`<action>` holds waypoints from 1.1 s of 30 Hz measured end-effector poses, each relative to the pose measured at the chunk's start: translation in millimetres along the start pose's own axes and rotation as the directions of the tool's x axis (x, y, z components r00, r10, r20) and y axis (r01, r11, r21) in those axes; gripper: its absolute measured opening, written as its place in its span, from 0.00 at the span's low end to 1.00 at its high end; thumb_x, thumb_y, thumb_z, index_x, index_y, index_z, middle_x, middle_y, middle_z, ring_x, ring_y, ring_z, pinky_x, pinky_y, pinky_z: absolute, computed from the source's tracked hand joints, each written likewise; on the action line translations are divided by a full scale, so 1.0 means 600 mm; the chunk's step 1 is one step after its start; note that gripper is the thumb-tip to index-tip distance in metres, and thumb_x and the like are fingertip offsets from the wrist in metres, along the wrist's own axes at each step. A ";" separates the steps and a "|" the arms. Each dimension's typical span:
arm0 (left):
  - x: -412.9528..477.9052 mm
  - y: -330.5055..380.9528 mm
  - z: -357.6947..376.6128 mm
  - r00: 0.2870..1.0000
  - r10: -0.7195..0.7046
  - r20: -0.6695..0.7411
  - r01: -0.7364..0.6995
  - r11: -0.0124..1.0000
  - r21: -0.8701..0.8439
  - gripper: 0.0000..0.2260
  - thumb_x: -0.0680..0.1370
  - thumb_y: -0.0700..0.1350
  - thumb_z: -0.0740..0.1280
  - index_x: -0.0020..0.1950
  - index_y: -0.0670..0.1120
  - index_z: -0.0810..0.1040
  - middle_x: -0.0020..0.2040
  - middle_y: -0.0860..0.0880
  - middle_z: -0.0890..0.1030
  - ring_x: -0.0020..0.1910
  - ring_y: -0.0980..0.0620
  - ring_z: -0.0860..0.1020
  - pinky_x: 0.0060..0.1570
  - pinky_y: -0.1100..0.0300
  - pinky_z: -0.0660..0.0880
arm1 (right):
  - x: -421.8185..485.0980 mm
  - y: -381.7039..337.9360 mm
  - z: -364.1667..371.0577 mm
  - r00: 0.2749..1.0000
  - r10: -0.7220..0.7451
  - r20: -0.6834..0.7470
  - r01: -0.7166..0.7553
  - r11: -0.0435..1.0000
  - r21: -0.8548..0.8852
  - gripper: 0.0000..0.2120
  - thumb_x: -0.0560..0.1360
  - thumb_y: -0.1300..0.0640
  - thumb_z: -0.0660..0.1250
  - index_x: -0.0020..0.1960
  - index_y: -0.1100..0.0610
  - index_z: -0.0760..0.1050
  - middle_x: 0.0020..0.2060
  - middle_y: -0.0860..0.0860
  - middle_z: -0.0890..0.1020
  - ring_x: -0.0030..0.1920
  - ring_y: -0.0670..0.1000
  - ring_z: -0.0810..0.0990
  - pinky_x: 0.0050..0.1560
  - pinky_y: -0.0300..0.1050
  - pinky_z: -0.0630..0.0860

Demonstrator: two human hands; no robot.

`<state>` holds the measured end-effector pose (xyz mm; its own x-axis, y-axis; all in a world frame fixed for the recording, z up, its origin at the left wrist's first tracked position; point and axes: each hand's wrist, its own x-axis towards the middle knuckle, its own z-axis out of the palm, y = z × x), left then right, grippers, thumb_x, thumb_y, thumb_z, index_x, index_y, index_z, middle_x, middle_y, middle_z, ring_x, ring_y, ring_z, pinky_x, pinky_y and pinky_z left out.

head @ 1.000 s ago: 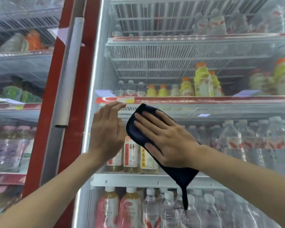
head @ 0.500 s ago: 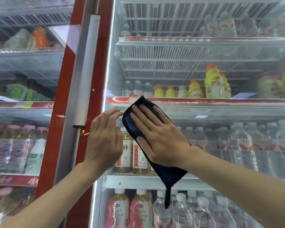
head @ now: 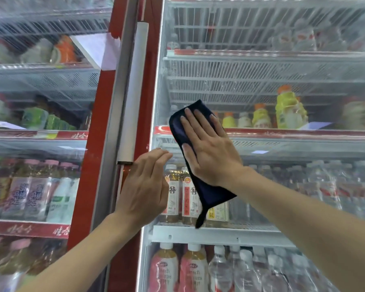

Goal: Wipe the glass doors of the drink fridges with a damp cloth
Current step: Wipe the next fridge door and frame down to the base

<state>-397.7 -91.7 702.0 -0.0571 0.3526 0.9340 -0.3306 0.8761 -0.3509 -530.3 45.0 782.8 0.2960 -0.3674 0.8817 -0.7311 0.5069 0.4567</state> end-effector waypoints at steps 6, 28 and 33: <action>0.007 -0.030 -0.053 0.972 -0.122 -0.203 0.151 0.979 0.136 0.22 0.73 0.38 0.65 0.68 0.40 0.73 0.65 0.42 0.75 0.64 0.43 0.72 0.66 0.52 0.64 | -0.053 0.017 -0.009 0.862 -0.473 0.181 0.477 0.879 0.028 0.31 0.86 0.44 0.49 0.85 0.54 0.49 0.84 0.51 0.50 0.84 0.51 0.45 0.83 0.56 0.47; -0.007 -0.066 -0.064 0.958 -0.287 -0.032 0.275 0.941 -0.199 0.38 0.66 0.34 0.62 0.78 0.39 0.61 0.68 0.46 0.71 0.62 0.61 0.66 0.66 0.72 0.56 | 0.038 -0.104 0.031 0.998 0.044 -0.043 -0.044 0.999 0.017 0.32 0.84 0.45 0.47 0.83 0.59 0.56 0.83 0.56 0.56 0.83 0.55 0.53 0.82 0.59 0.50; -0.008 -0.065 -0.065 0.957 -0.288 -0.026 0.275 0.935 -0.223 0.38 0.67 0.35 0.62 0.79 0.40 0.60 0.69 0.46 0.71 0.66 0.54 0.69 0.67 0.65 0.60 | 0.008 -0.153 0.042 0.990 0.128 -0.060 -0.125 0.991 0.047 0.33 0.83 0.45 0.49 0.83 0.61 0.55 0.83 0.59 0.56 0.83 0.59 0.52 0.82 0.62 0.50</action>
<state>-347.9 -114.8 708.7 0.0645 0.0941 0.9935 -0.1147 0.9897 -0.0863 -477.4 -22.8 742.3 0.2367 -0.2518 0.9384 -0.7905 0.5116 0.3366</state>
